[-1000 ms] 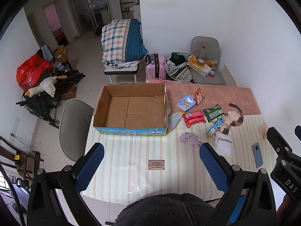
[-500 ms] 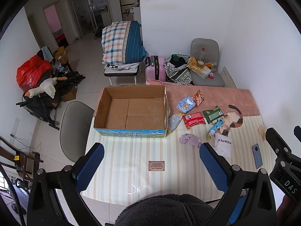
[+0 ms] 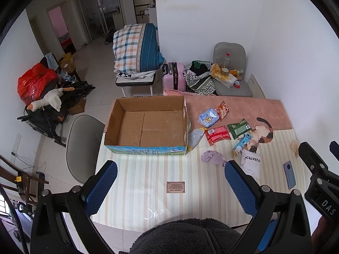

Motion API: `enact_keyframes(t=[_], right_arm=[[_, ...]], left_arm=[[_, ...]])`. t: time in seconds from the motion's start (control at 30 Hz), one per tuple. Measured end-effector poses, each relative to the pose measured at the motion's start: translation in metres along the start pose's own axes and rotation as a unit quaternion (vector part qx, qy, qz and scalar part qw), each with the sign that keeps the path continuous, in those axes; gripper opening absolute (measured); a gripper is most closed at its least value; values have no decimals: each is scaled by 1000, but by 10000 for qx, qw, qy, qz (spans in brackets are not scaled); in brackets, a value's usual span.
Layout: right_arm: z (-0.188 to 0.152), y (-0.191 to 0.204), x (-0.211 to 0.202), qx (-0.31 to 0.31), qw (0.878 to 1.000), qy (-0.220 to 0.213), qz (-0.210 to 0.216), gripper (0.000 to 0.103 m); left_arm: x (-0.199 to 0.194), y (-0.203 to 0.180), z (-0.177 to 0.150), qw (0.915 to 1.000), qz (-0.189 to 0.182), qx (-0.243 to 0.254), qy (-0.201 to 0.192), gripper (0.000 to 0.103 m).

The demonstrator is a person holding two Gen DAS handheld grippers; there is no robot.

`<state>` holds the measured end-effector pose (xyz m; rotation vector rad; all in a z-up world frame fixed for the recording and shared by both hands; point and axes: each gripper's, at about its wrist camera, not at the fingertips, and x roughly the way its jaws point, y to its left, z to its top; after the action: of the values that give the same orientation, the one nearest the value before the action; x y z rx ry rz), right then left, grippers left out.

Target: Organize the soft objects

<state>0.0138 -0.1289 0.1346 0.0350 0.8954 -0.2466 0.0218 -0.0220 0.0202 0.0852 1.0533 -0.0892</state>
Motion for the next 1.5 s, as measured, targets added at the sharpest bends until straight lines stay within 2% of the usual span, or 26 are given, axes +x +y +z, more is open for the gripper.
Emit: enact_keyframes(t=[0.13, 0.27, 0.37, 0.47, 0.6, 0.7, 0.8, 0.93, 1.03, 1.07, 1.1, 1.13, 1.17, 1.2, 1.23, 1.27, 1.33, 1.37, 1.4, 1.43, 1.47, 1.5], right_arm=[[3, -19, 24, 320, 9992, 253, 18, 103], [3, -53, 71, 761, 9946, 698, -84, 103], [-4, -85, 121, 1130, 9858, 1230, -151, 103], [-21, -115, 180, 1349, 9747, 1754, -302, 103], [-53, -144, 275, 1405, 9552, 2585, -323, 103], [-78, -158, 344, 1362, 9391, 3145, -231, 103], [-101, -160, 394, 1290, 9263, 3539, -108, 103], [-127, -158, 440, 1166, 9128, 3914, 12, 103], [-140, -156, 462, 1092, 9067, 4073, 94, 103], [-143, -155, 467, 1083, 9054, 4103, 125, 103], [-147, -156, 473, 1089, 9040, 4133, 145, 103], [-149, -155, 477, 1097, 9028, 4155, 166, 103], [-151, -156, 481, 1076, 9024, 4171, 108, 103], [-152, -157, 484, 1078, 9029, 4160, 112, 103], [-155, -160, 490, 1133, 9023, 4155, 185, 103], [-157, -161, 494, 1175, 9002, 4187, 233, 103], [-162, -163, 503, 1231, 8969, 4239, 264, 103], [-166, -163, 507, 1238, 8963, 4250, 275, 103], [-170, -164, 513, 1258, 8938, 4294, 298, 103], [-174, -164, 517, 1291, 8905, 4351, 315, 102], [-179, -165, 523, 1344, 8853, 4439, 330, 102], [-184, -165, 528, 1411, 8804, 4513, 355, 95]], left_arm=[[21, -8, 11, 9998, 137, 152, -52, 103], [65, -20, 23, 9988, 188, 408, 211, 103], [107, -37, 31, 9960, 288, 723, 438, 103], [151, -55, 27, 9909, 343, 1131, 645, 103], [215, -94, 22, 9748, 309, 2004, 926, 103], [263, -127, 10, 9515, 332, 2862, 1076, 103], [310, -160, -10, 9167, 334, 3778, 1258, 103], [368, -202, -48, 8506, 224, 5036, 1499, 103], [398, -222, -72, 8107, 79, 5619, 1642, 102], [405, -226, -78, 8029, 50, 5719, 1679, 102], [412, -230, -83, 7967, 1, 5793, 1725, 97], [417, -232, -85, 7932, -71, 5820, 1791, 85], [424, -233, -86, 7946, -127, 5747, 1953, 84], [429, -232, -84, 8011, -186, 5593, 2124, 69], [432, -230, -82, 8089, -247, 5422, 2261, 46], [437, -225, -77, 8217, -276, 5091, 2547, 42], [444, -211, -66, 8534, -412, 4280, 2947, 42], [449, -199, -58, 8688, -528, 3732, 3211, 42], [457, -180, -51, 8820, -624, 2942, 3628, 42], [462, -162, -46, 8872, -731, 2274, 3946, 42], [468, -143, -43, 8886, -836, 1551, 4234, 42], [473, -127, -43, 8856, -948, 959, 4444, 42]])
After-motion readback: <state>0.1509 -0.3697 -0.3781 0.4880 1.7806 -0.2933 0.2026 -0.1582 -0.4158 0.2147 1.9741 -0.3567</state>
